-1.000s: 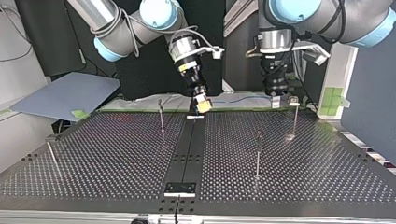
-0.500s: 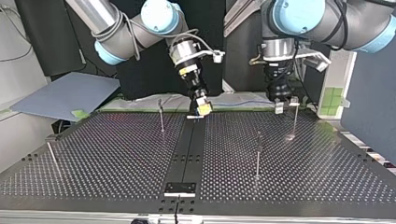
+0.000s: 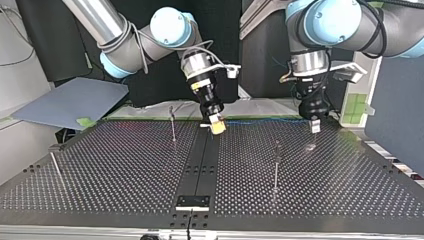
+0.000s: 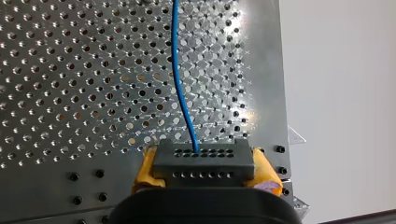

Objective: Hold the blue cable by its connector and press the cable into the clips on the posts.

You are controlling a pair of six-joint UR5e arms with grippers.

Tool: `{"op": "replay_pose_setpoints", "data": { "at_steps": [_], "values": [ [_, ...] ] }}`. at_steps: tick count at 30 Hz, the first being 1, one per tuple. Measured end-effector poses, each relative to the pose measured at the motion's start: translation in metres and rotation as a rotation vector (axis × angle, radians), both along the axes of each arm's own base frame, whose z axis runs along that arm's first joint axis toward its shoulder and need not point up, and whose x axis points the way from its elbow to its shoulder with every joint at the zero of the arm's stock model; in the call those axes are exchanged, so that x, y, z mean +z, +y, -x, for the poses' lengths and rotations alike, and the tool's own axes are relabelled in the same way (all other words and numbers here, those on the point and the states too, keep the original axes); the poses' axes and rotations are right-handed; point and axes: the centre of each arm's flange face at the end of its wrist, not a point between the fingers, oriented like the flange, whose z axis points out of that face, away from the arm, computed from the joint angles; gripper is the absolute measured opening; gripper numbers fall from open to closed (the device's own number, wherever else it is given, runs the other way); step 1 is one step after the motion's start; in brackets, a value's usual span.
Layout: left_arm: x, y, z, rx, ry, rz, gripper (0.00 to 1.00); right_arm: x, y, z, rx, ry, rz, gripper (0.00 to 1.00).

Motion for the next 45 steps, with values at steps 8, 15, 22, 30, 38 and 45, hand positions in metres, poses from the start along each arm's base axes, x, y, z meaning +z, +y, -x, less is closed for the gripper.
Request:
{"op": "replay_pose_setpoints", "data": {
  "at_steps": [8, 15, 22, 30, 38, 45],
  "values": [
    [-0.010, -0.003, -0.017, 0.012, -0.038, 0.012, 0.00, 0.003, -0.007, 0.001, 0.005, -0.005, -0.023, 0.00],
    [-0.029, -0.009, -0.031, 0.003, -0.024, 0.011, 0.00, -0.007, -0.011, -0.007, 0.018, 0.021, -0.042, 0.00],
    [-0.044, -0.011, -0.039, 0.001, 0.004, 0.004, 0.00, 0.000, -0.018, -0.013, 0.027, 0.011, -0.037, 0.00],
    [-0.046, -0.010, -0.041, -0.001, 0.007, 0.005, 0.00, 0.005, -0.028, -0.021, 0.039, 0.001, -0.048, 0.00],
    [-0.030, -0.013, -0.048, -0.014, 0.000, 0.006, 0.00, 0.012, -0.031, -0.025, 0.048, -0.001, -0.048, 0.00],
    [-0.036, -0.016, -0.056, -0.020, 0.047, -0.007, 0.00, 0.021, -0.032, -0.028, 0.064, -0.021, -0.051, 0.00]
  ]
}}
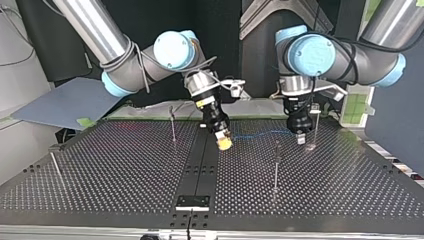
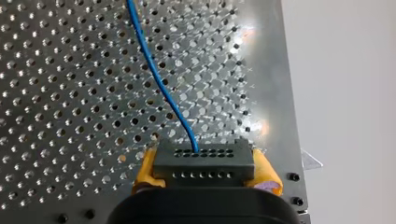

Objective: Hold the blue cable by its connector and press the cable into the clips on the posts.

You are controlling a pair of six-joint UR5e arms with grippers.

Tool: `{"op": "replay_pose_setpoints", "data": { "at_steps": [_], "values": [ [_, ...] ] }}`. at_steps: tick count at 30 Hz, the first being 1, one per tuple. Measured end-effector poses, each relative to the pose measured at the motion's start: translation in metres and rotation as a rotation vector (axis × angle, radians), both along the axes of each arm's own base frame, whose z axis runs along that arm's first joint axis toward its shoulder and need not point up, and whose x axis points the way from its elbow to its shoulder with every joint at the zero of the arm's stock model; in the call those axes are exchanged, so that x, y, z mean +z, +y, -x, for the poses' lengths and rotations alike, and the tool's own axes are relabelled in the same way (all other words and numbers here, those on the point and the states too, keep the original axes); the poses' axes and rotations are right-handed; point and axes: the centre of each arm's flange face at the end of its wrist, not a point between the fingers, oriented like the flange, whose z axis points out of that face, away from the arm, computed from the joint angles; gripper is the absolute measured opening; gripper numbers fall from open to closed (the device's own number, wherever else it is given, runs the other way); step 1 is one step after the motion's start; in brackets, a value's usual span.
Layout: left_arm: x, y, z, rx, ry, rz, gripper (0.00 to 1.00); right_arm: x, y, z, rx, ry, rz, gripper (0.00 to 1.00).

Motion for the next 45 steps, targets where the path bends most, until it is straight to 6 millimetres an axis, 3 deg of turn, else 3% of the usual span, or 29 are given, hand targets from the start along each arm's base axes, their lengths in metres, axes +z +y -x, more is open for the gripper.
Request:
{"op": "replay_pose_setpoints", "data": {
  "at_steps": [15, 45],
  "values": [
    [0.012, -0.005, -0.007, -0.027, 0.000, -0.002, 0.00, 0.009, -0.007, 0.002, -0.002, -0.014, -0.020, 0.00],
    [0.017, -0.022, 0.000, -0.021, -0.043, -0.011, 0.00, 0.003, 0.006, -0.003, 0.008, -0.011, -0.078, 0.00]
  ]
}}
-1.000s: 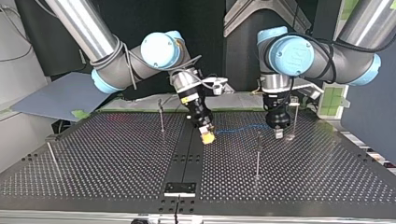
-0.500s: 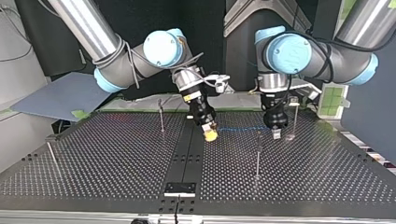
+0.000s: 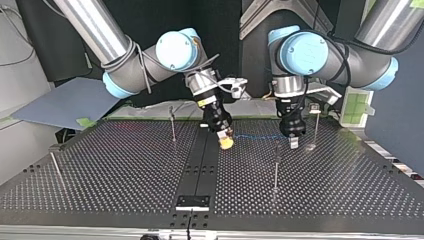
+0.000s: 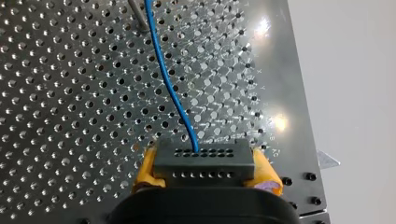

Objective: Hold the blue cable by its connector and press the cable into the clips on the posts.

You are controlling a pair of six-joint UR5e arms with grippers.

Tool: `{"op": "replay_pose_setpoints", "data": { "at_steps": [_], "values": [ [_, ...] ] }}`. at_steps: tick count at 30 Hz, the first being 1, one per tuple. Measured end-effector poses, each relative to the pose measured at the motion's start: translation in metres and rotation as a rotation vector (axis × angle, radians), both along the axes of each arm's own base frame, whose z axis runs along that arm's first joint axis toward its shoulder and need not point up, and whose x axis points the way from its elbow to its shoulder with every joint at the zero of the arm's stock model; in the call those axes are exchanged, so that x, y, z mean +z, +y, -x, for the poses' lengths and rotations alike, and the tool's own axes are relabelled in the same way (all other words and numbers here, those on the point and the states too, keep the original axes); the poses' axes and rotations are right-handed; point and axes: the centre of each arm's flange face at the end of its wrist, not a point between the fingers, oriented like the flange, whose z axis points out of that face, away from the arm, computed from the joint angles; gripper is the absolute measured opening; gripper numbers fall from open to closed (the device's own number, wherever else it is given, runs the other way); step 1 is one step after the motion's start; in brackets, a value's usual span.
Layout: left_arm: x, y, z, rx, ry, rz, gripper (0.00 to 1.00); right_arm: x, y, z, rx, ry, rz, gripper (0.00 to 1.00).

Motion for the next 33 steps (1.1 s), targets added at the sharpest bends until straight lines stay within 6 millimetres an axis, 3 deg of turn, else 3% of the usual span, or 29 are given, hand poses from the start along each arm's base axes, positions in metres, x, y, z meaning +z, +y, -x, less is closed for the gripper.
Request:
{"op": "replay_pose_setpoints", "data": {
  "at_steps": [12, 33],
  "values": [
    [-0.003, -0.001, 0.006, 0.024, 0.016, 0.041, 0.00, -0.004, 0.001, 0.002, -0.009, 0.008, -0.012, 0.00],
    [-0.023, -0.024, 0.040, -0.007, 0.141, 0.086, 0.00, 0.002, 0.011, 0.001, 0.003, 0.008, -0.024, 0.00]
  ]
}}
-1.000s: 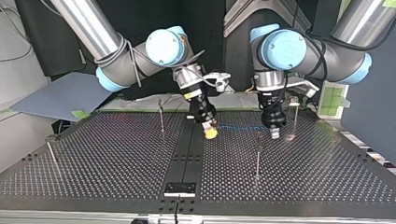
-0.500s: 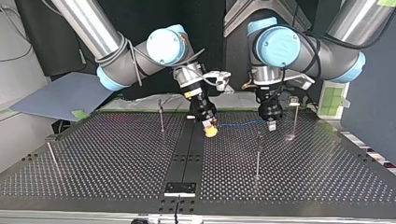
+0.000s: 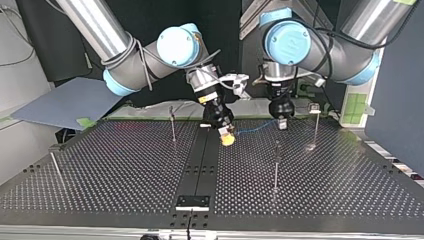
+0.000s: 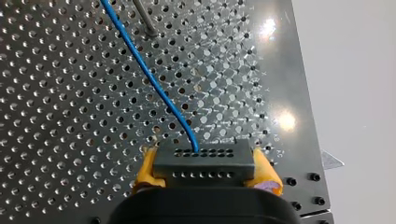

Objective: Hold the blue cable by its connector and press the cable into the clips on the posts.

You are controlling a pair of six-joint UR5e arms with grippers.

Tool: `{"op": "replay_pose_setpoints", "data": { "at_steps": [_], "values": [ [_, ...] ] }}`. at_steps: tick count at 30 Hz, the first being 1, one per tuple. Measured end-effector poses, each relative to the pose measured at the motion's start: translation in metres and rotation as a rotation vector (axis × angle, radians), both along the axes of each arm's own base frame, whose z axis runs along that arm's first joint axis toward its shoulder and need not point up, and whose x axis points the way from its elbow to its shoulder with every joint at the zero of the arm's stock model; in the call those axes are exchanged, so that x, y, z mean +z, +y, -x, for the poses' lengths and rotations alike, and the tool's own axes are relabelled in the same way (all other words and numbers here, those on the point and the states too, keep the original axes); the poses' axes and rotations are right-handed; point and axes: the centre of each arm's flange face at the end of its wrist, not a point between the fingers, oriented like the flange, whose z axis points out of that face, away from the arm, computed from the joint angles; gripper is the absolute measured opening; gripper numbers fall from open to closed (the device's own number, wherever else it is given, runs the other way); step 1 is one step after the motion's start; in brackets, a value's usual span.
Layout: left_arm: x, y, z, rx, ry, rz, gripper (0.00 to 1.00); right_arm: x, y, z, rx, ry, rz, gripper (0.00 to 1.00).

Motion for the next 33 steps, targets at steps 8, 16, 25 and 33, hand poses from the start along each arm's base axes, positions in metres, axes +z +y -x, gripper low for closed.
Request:
{"op": "replay_pose_setpoints", "data": {
  "at_steps": [8, 16, 25, 33],
  "values": [
    [0.002, 0.001, -0.004, 0.013, -0.026, -0.013, 0.00, -0.005, 0.001, 0.000, 0.003, -0.005, -0.020, 0.00],
    [0.009, 0.015, -0.021, 0.044, -0.086, -0.059, 0.00, -0.007, -0.007, 0.004, -0.008, -0.009, -0.023, 0.00],
    [0.004, 0.045, -0.042, 0.089, -0.077, -0.112, 0.00, -0.015, -0.019, 0.005, 0.009, -0.002, -0.020, 0.00],
    [-0.014, 0.069, -0.062, 0.134, -0.045, -0.122, 0.00, -0.028, -0.028, -0.003, 0.023, 0.010, -0.021, 0.00]
  ]
}}
